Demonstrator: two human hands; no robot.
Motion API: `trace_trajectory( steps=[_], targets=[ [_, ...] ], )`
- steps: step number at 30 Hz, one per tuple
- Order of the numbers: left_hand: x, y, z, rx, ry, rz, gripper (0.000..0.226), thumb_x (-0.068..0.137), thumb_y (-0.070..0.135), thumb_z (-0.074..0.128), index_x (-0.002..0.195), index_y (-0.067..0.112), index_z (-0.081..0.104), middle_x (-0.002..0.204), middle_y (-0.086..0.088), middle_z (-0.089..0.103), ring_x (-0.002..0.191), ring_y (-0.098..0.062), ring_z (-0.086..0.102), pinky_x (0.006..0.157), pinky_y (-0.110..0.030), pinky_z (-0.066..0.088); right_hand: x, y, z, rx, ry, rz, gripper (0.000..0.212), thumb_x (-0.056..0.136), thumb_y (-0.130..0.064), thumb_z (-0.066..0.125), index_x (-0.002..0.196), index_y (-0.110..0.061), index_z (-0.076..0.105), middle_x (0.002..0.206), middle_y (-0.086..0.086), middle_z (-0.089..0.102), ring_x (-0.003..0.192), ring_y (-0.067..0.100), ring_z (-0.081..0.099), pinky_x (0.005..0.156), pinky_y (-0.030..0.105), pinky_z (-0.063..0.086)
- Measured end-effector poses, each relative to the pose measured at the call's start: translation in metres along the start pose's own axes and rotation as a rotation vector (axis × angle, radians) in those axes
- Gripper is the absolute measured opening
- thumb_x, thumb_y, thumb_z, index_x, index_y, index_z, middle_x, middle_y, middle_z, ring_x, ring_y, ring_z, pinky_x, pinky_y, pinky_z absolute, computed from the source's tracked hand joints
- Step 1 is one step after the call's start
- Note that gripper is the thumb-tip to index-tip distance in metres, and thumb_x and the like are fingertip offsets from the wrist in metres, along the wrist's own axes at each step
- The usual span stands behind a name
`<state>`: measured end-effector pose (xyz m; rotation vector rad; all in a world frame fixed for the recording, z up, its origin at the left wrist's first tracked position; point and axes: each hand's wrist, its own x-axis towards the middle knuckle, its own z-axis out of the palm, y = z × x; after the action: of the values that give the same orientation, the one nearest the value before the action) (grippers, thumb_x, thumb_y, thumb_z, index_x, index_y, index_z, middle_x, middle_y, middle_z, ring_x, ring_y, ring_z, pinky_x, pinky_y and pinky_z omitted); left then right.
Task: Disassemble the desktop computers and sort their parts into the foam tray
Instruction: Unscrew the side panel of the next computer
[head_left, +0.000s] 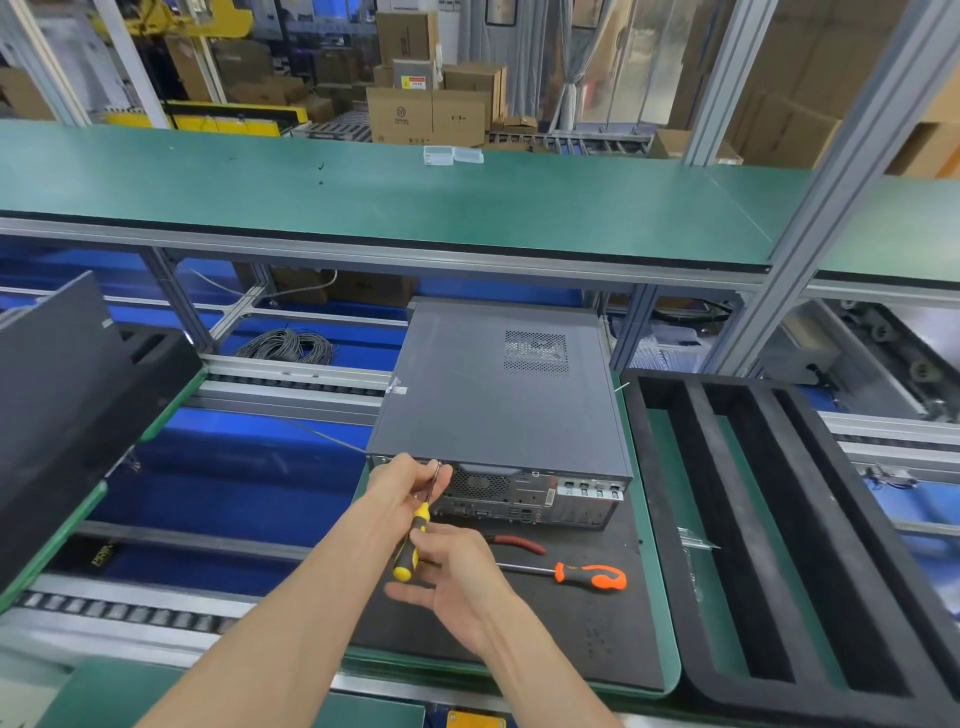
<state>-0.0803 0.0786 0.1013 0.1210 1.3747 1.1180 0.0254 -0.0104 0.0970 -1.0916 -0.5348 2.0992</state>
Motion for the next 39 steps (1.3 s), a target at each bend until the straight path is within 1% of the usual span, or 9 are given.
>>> trace_trajectory(
  steps=[3,6,8,11,17,24,29,36,39],
  targets=[
    [-0.001,-0.001,-0.003,0.011,-0.024,-0.003,0.011,0.090,-0.012,0.060,0.097,-0.005,0.063,0.076,-0.019,0.074,0.065,-0.021,0.073,0.069,-0.028,0.060,0.003,0.001,0.000,-0.079,0.066,-0.020,0.028,0.088,-0.010,0.074,0.113,0.002,0.068,0.087,0.013,0.071,0.074,0.024,0.069,0.068,0.039,0.059],
    [-0.001,-0.001,-0.003,0.045,-0.034,-0.018,0.009,0.090,-0.006,0.064,0.097,-0.001,0.064,0.076,-0.014,0.075,0.074,-0.022,0.074,0.087,-0.033,0.057,0.004,0.004,0.000,-0.070,0.125,-0.007,0.046,0.082,-0.018,0.084,0.119,0.002,0.065,0.085,0.011,0.066,0.073,0.020,0.061,0.065,0.036,0.057],
    [-0.001,-0.002,-0.003,0.031,-0.028,-0.015,0.011,0.089,-0.007,0.065,0.099,-0.001,0.065,0.076,-0.014,0.076,0.080,-0.023,0.075,0.090,-0.033,0.057,0.003,0.006,-0.001,-0.018,0.066,-0.001,0.035,0.088,-0.019,0.077,0.115,0.001,0.068,0.087,0.012,0.066,0.075,0.021,0.063,0.067,0.034,0.057],
    [0.000,-0.002,-0.004,-0.009,-0.035,0.005,0.016,0.086,-0.011,0.066,0.100,-0.003,0.065,0.082,-0.018,0.076,0.082,-0.025,0.076,0.081,-0.031,0.060,0.003,0.004,-0.002,-0.006,0.003,-0.009,0.016,0.097,-0.011,0.062,0.105,0.000,0.070,0.089,0.014,0.071,0.075,0.022,0.070,0.066,0.033,0.056],
    [0.000,-0.004,-0.007,0.008,-0.049,0.010,0.015,0.085,-0.006,0.068,0.100,-0.001,0.066,0.082,-0.017,0.076,0.074,-0.023,0.076,0.071,-0.030,0.061,0.006,0.004,-0.003,-0.167,0.138,-0.056,0.028,0.081,-0.018,0.084,0.099,0.002,0.076,0.071,0.005,0.066,0.060,0.016,0.062,0.060,0.027,0.052],
    [-0.004,-0.008,-0.006,-0.017,-0.056,0.051,0.011,0.086,-0.004,0.067,0.096,-0.002,0.069,0.080,-0.017,0.074,0.060,-0.019,0.072,0.048,-0.024,0.055,0.003,0.000,-0.004,-0.249,0.143,-0.035,0.021,0.079,-0.028,0.084,0.082,-0.009,0.075,0.064,0.002,0.062,0.055,0.016,0.058,0.052,0.027,0.049],
    [-0.004,-0.013,-0.005,-0.028,-0.063,0.083,0.007,0.087,-0.003,0.064,0.083,0.000,0.069,0.070,-0.014,0.072,0.064,-0.020,0.065,0.063,-0.026,0.053,0.002,-0.005,-0.003,-0.330,0.185,-0.047,0.022,0.086,-0.028,0.077,0.090,-0.007,0.072,0.060,-0.002,0.061,0.053,0.015,0.058,0.049,0.026,0.048],
    [-0.002,-0.025,-0.004,-0.036,-0.117,0.065,0.013,0.091,0.006,0.058,0.092,-0.001,0.068,0.060,-0.003,0.060,0.051,-0.010,0.052,0.057,-0.022,0.042,0.001,-0.003,-0.008,-0.389,0.274,-0.050,0.017,0.093,-0.019,0.065,0.094,-0.002,0.068,0.063,0.008,0.063,0.051,0.022,0.058,0.046,0.025,0.045],
    [-0.003,-0.027,0.001,-0.154,-0.155,-0.009,0.013,0.092,0.006,0.053,0.088,-0.001,0.064,0.064,-0.001,0.052,0.048,-0.006,0.046,0.047,-0.015,0.042,-0.001,-0.002,-0.011,-0.422,0.291,-0.074,0.018,0.097,-0.016,0.057,0.097,0.000,0.067,0.062,0.011,0.064,0.049,0.023,0.058,0.044,0.025,0.041]
  ],
)
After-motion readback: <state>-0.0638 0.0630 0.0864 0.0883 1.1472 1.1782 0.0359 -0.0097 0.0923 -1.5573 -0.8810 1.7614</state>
